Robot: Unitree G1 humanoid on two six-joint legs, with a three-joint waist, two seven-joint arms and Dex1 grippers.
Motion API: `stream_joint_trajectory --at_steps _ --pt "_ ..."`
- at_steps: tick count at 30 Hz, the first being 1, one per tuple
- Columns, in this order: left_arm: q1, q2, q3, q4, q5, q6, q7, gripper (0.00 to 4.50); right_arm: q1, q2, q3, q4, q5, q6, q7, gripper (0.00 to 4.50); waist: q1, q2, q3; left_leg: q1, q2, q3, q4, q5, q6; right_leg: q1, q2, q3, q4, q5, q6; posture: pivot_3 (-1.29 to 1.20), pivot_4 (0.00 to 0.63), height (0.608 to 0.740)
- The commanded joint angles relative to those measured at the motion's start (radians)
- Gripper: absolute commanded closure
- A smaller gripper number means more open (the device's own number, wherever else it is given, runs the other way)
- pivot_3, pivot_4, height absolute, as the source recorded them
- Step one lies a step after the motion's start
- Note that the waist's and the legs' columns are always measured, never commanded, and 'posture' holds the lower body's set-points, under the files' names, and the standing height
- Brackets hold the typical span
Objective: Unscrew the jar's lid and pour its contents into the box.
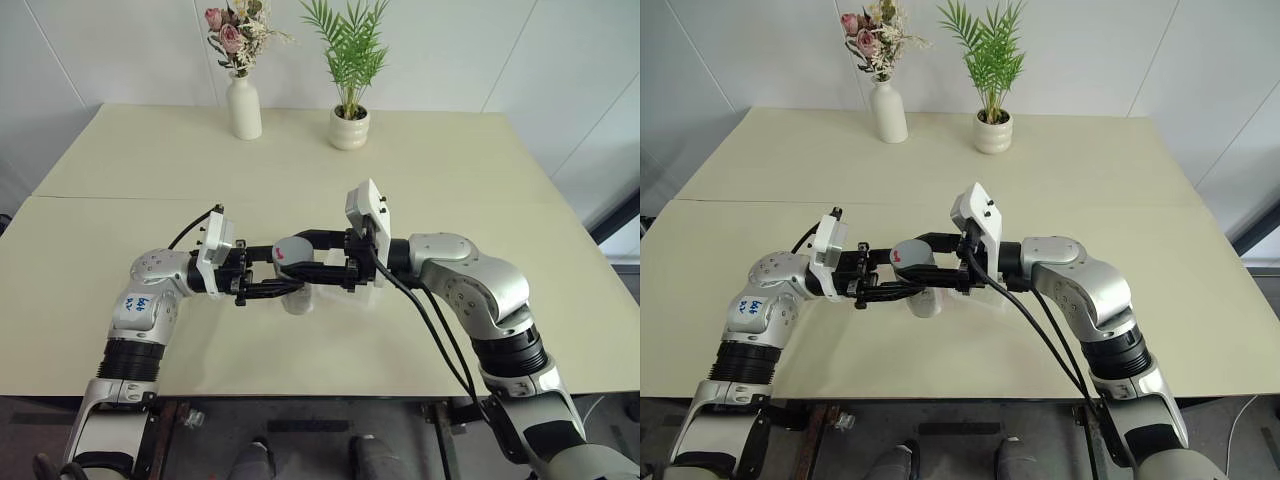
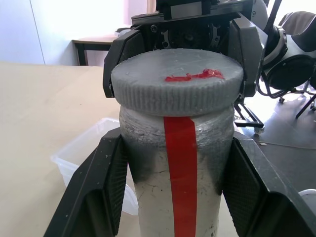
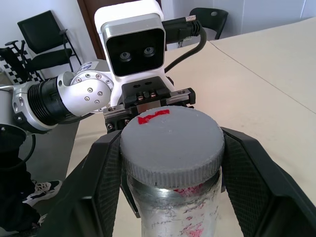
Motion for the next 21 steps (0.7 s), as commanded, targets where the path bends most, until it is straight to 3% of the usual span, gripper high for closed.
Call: stream_joint_trajectory --at_steps 1,13,21 --pt "0.019 0.016 -0.02 -0.05 -0.007 0.019 -0.026 2.13 -0.06 0.047 -0.076 -0.007 0.069 -0.013 -0.016 1.96 -0.001 0.0 0.0 0.0 0.0 0.0 0.0 0.0 0.0 0.0 0.0 0.0 0.0 0.0 0.0 0.0 0.15 0.74" --pt "0.058 0.061 -0.053 -0.083 -0.012 0.076 -0.072 2.13 -0.112 0.039 -0.117 0.043 0.088 -0.02 -0.009 1.96 0.0 0.003 0.002 0.0 0.001 -0.001 0.0 0.0 0.0 0.0 0.001 -0.002 0.0 0.0 -0.001 0.0 0.15 0.74" --pt "0.055 0.054 -0.045 -0.078 -0.01 0.055 -0.062 2.13 -0.084 -0.06 -0.149 0.028 0.041 -0.084 0.007 1.96 0.0 0.003 0.002 -0.001 0.001 -0.001 -0.001 0.0 0.0 0.0 0.0 -0.002 0.0 0.0 -0.001 0.0 0.15 0.74"
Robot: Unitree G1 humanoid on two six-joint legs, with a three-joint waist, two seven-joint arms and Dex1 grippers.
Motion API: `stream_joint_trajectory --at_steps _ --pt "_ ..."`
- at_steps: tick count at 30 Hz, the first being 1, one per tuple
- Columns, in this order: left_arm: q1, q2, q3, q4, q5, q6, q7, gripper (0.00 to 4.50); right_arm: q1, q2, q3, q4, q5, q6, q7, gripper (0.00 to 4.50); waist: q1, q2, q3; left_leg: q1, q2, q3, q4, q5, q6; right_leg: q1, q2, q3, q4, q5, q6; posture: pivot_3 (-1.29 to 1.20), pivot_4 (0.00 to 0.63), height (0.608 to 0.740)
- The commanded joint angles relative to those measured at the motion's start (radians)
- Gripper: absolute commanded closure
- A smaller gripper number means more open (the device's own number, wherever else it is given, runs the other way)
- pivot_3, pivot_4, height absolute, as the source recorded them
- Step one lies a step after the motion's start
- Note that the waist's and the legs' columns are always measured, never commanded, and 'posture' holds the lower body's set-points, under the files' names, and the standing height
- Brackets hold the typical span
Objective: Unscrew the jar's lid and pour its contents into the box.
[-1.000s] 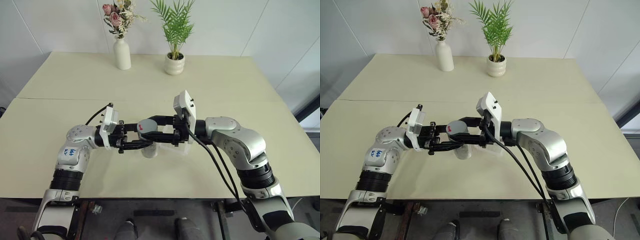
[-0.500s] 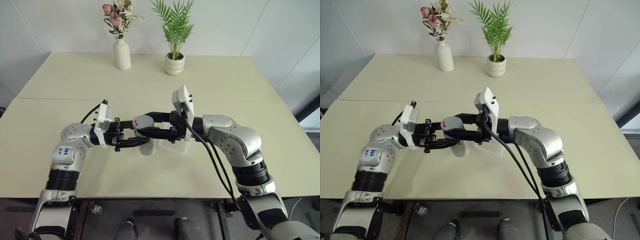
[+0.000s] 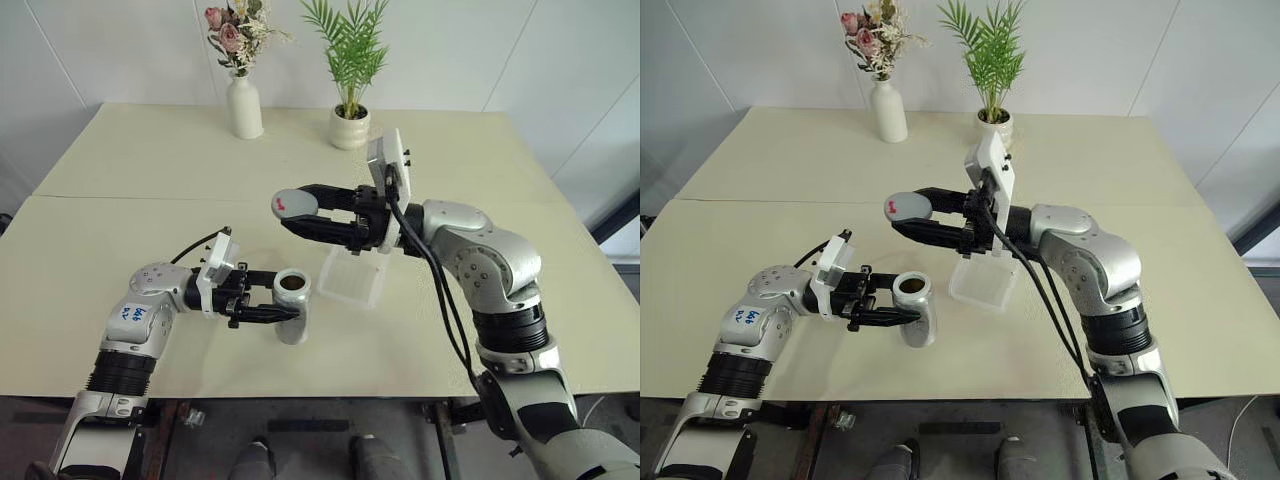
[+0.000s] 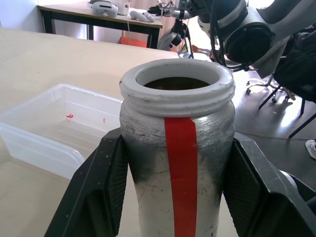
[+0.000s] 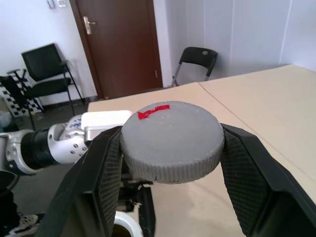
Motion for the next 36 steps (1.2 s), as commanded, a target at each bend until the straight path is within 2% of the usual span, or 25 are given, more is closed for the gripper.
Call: stream_joint_trajectory --at_steps 1,5,8,12,17,20,28,36 --pt "-0.018 -0.002 0.021 -0.023 -0.005 -0.034 0.004 2.13 0.029 -0.071 -0.079 -0.044 -0.006 -0.049 0.003 1.96 0.001 0.0 0.0 0.0 0.0 0.0 0.0 0.0 0.0 0.0 0.0 0.0 0.0 0.0 0.0 0.0 0.15 0.74" --pt "-0.026 -0.02 0.042 -0.01 -0.003 -0.088 0.029 2.13 0.118 -0.193 -0.207 -0.065 -0.013 -0.081 -0.028 1.96 0.013 0.0 0.0 -0.002 0.0 0.0 0.001 0.0 0.0 0.0 -0.001 0.0 -0.001 0.0 0.0 0.0 0.15 0.74" --pt "-0.031 -0.027 0.054 -0.001 0.001 -0.122 0.043 2.13 0.243 -0.28 -0.32 -0.079 -0.031 -0.099 -0.064 1.96 0.023 0.0 0.0 -0.002 0.0 0.0 0.002 -0.001 0.001 0.0 0.0 0.0 -0.002 0.0 0.0 0.0 0.15 0.74" --pt "-0.033 -0.032 0.065 0.006 -0.001 -0.147 0.052 2.13 0.389 -0.328 -0.412 -0.107 -0.034 -0.103 -0.11 1.96 0.022 0.0 0.0 -0.003 0.0 0.0 0.003 -0.001 0.002 0.0 -0.001 0.0 -0.003 0.0 0.0 0.0 0.15 0.74" --pt "-0.06 -0.043 0.079 0.041 0.004 -0.171 0.073 2.13 0.587 -0.297 -0.472 -0.09 -0.088 -0.19 -0.172 1.96 0.022 0.0 0.0 -0.003 0.0 0.0 0.004 -0.001 0.002 0.0 0.0 0.001 -0.002 0.0 0.001 0.0 0.15 0.74" --pt "-0.084 -0.049 0.079 0.068 0.009 -0.186 0.079 2.13 0.636 -0.257 -0.467 -0.022 -0.136 -0.282 -0.213 1.96 0.019 0.0 0.0 -0.003 0.0 0.001 0.006 -0.001 0.002 0.0 0.0 0.001 -0.002 0.001 0.001 0.0 0.15 0.74" --pt "-0.112 -0.057 0.079 0.091 0.003 -0.195 0.082 2.13 0.649 -0.197 -0.416 0.235 -0.277 -0.541 -0.254 1.96 0.02 0.001 0.0 -0.002 -0.001 0.001 0.007 -0.001 0.002 0.002 0.0 0.001 -0.001 0.002 0.002 0.0 0.15 0.74" --pt "-0.124 -0.062 0.087 0.105 0.007 -0.215 0.101 2.13 0.622 -0.168 -0.376 0.374 -0.299 -0.611 -0.257 1.96 0.019 0.001 0.0 -0.001 -0.001 0.001 0.007 -0.001 0.002 0.002 0.0 0.001 -0.001 0.002 0.003 0.0 0.15 0.74"
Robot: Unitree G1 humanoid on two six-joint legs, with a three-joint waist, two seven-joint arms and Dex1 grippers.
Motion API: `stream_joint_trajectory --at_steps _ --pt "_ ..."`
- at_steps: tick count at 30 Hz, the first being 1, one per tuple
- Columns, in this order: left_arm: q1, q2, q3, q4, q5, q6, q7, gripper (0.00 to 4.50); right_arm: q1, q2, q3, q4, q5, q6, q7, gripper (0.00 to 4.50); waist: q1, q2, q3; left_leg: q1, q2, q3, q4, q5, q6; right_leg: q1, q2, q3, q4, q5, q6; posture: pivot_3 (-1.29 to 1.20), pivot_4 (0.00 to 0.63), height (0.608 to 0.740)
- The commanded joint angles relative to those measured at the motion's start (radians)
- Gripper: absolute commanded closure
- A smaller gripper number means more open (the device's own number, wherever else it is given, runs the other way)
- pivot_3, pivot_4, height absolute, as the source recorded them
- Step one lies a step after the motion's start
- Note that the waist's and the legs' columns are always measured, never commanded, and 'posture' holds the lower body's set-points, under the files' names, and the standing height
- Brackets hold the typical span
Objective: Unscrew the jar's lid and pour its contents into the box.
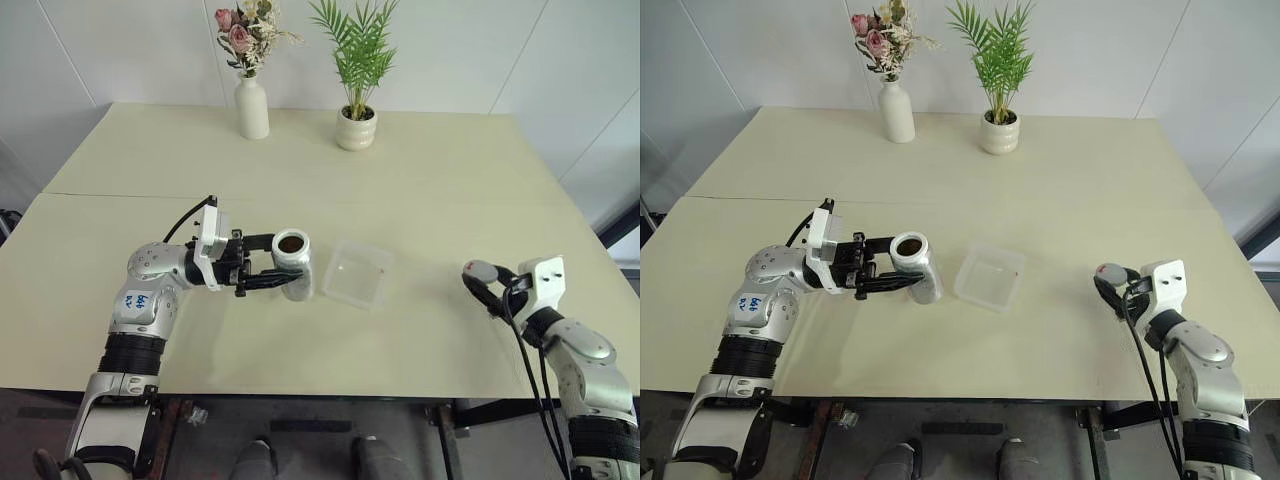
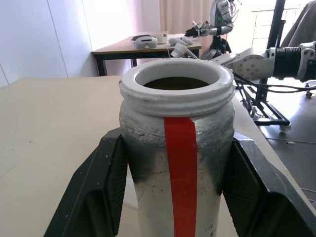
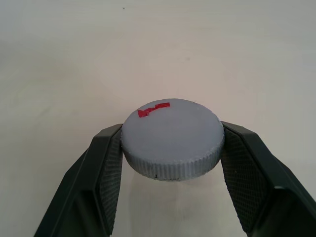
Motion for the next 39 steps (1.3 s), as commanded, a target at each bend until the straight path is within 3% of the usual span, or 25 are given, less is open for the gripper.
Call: stream_joint_trajectory --at_steps 1,8,14,19,26,33,39 --pt "-0.02 -0.001 0.027 -0.013 -0.006 -0.019 0.01 2.13 -0.016 0.011 0.007 0.008 -0.001 -0.032 -0.003 1.96 0.0 0.0 0.0 0.0 0.0 0.0 0.0 0.0 0.0 0.0 0.0 0.0 0.0 0.0 0.0 0.0 0.15 0.74" --pt "-0.024 0.001 0.033 -0.013 -0.014 -0.016 0.02 2.13 -0.011 0.017 0.023 0.021 0.02 0.008 0.016 1.96 0.001 0.0 0.0 0.001 0.0 0.0 0.0 0.0 0.0 0.001 0.0 0.0 0.001 0.0 0.0 0.0 0.15 0.74" --pt "-0.033 0.0 0.041 -0.013 -0.023 -0.003 0.02 2.13 -0.014 0.012 0.024 0.017 0.032 0.033 0.033 0.01 0.002 0.0 0.0 0.004 0.0 0.0 0.0 0.0 0.0 0.004 0.0 0.0 0.0 0.0 0.0 0.0 0.15 0.74" --pt "-0.039 0.008 0.046 -0.019 -0.021 0.011 0.025 2.13 0.008 -0.022 0.004 -0.069 0.065 0.046 0.081 0.01 0.002 0.0 0.0 0.005 0.0 0.0 0.0 0.0 0.0 0.004 0.0 0.0 0.001 0.0 0.0 0.0 0.15 0.74" --pt "-0.057 0.032 0.05 0.001 0.019 -0.007 0.064 2.13 0.032 -0.182 -0.039 -0.321 0.242 0.203 0.259 0.01 0.003 0.001 0.001 0.005 0.0 0.0 0.0 0.0 0.0 0.004 0.0 0.0 0.0 0.0 0.0 0.0 0.15 0.74" --pt "-0.126 0.036 0.051 0.077 0.075 -0.077 0.089 2.13 -0.074 -0.357 0.022 -0.442 0.311 0.31 0.433 0.01 0.004 0.001 0.001 0.005 0.0 0.0 0.0 0.0 0.0 0.004 0.0 0.0 0.0 0.0 0.0 0.0 0.15 0.74" --pt "-0.248 0.054 0.016 0.209 0.207 -0.168 0.17 2.13 -0.166 -0.403 0.063 -0.529 0.34 0.327 0.504 0.01 0.007 0.001 0.001 0.004 0.0 0.0 0.0 0.0 0.0 0.004 0.0 0.0 -0.001 0.0 0.0 0.0 0.15 0.74"
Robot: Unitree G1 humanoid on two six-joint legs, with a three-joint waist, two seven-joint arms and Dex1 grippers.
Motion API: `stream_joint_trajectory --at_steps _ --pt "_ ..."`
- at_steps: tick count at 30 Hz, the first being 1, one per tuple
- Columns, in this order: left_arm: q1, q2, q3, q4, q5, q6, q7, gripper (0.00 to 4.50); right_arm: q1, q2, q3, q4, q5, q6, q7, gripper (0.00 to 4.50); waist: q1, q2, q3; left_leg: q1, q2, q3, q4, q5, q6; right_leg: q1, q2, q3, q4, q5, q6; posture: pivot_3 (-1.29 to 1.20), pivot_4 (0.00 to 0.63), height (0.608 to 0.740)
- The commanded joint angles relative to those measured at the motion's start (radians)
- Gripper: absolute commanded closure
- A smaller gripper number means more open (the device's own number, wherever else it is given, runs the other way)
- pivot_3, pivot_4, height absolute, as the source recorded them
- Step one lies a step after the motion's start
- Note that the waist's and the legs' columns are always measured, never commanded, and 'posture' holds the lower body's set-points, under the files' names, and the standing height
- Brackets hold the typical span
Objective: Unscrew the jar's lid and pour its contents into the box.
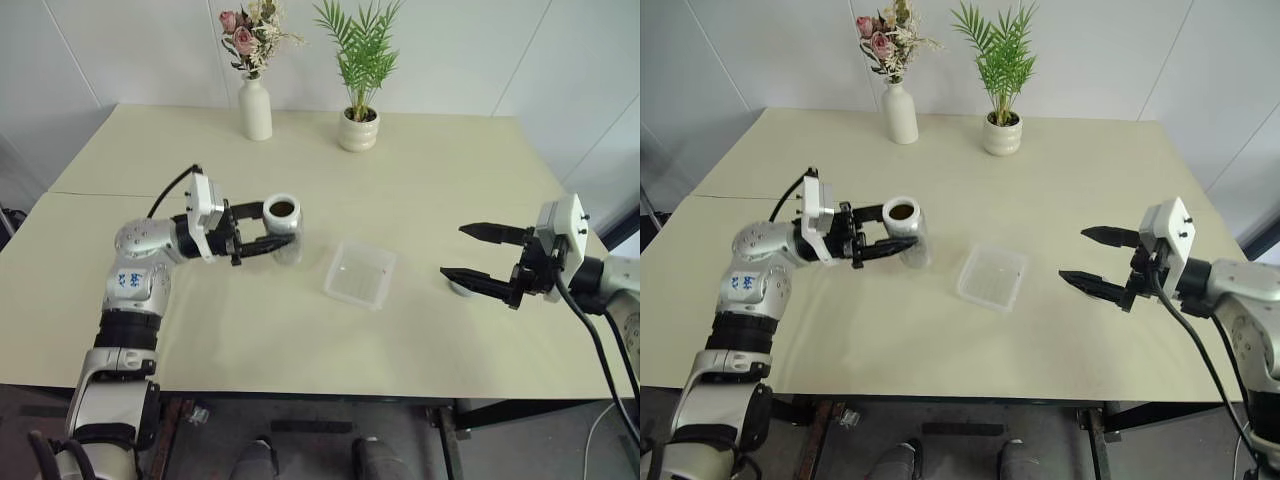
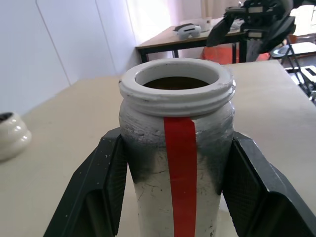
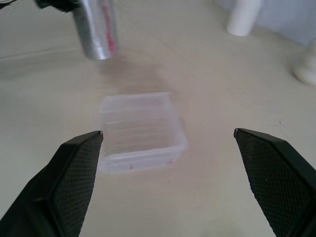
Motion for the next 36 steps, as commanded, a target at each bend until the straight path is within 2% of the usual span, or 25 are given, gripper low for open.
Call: stream_joint_trajectory --at_steps 1,9,17,21,26,29,31,34,36 --pt "-0.056 0.027 -0.017 0.049 0.085 -0.064 0.05 2.13 -0.026 -0.011 -0.013 -0.083 0.061 0.03 0.01 0.01 0.0 0.0 0.0 0.0 0.0 0.0 0.0 0.0 0.0 0.0 0.0 0.0 0.0 0.0 0.0 0.0 0.15 0.74" --pt "-0.17 -0.001 -0.051 0.192 0.168 -0.17 0.087 2.13 0.087 0.012 -0.072 -0.141 0.088 0.042 -0.036 0.01 0.005 0.0 0.0 -0.004 0.0 0.0 0.001 -0.002 0.0 -0.002 0.0 0.0 0.0 -0.002 0.001 0.0 0.15 0.74" --pt "-0.33 -0.1 -0.044 0.432 0.256 -0.327 0.276 2.13 0.16 0.062 -0.115 -0.171 0.086 0.024 -0.133 0.01 0.001 0.0 0.0 -0.007 -0.001 -0.001 0.005 -0.002 0.001 -0.003 0.0 0.0 0.001 0.0 0.004 0.0 0.15 0.74" --pt "-0.4 -0.124 -0.081 0.513 0.332 -0.484 0.33 2.13 0.189 0.082 -0.137 -0.195 0.095 0.031 -0.171 0.01 0.001 0.0 0.0 -0.008 -0.001 -0.001 0.005 -0.002 0.001 -0.004 0.0 0.0 0.001 0.0 0.004 0.0 0.15 0.74" --pt "-0.498 -0.15 -0.169 0.615 0.498 -0.706 0.5 2.13 0.232 0.105 -0.161 -0.221 0.101 0.031 -0.213 0.01 0.007 0.0 0.0 -0.009 -0.001 -0.001 0.005 -0.002 0.001 -0.004 0.0 0.0 0.0 0.0 0.004 0.0 0.15 0.74" --pt "-0.538 -0.153 -0.233 0.659 0.616 -0.761 0.637 2.13 0.251 0.118 -0.163 -0.235 0.102 0.029 -0.235 0.01 0.009 0.0 0.0 -0.01 -0.001 -0.001 0.005 -0.002 0.001 -0.004 0.0 0.0 -0.001 0.0 0.005 0.0 0.15 0.74" --pt "-0.568 -0.146 -0.309 0.669 0.755 -0.824 0.804 2.13 0.264 0.128 -0.165 -0.249 0.107 0.033 -0.251 0.01 0.006 0.0 0.0 -0.009 -0.002 -0.001 0.005 -0.002 0.001 -0.004 0.0 0.0 -0.001 0.0 0.005 0.0 0.15 0.74" --pt "-0.619 -0.125 -0.452 0.645 1.006 -0.923 1.09 2.13 0.279 0.138 -0.163 -0.265 0.11 0.035 -0.273 0.01 0.007 -0.001 0.001 -0.01 -0.001 -0.001 0.005 -0.002 0.001 -0.004 0.0 0.0 -0.001 0.0 0.005 0.0 0.15 0.74" --pt "-0.658 -0.101 -0.567 0.62 1.2 -0.938 1.347 2.13 0.281 0.143 -0.158 -0.27 0.109 0.035 -0.285 0.01 0.007 -0.001 0.001 -0.01 -0.002 -0.001 0.005 -0.002 0.001 -0.004 0.0 0.001 -0.002 0.001 0.006 0.0 0.15 0.74"
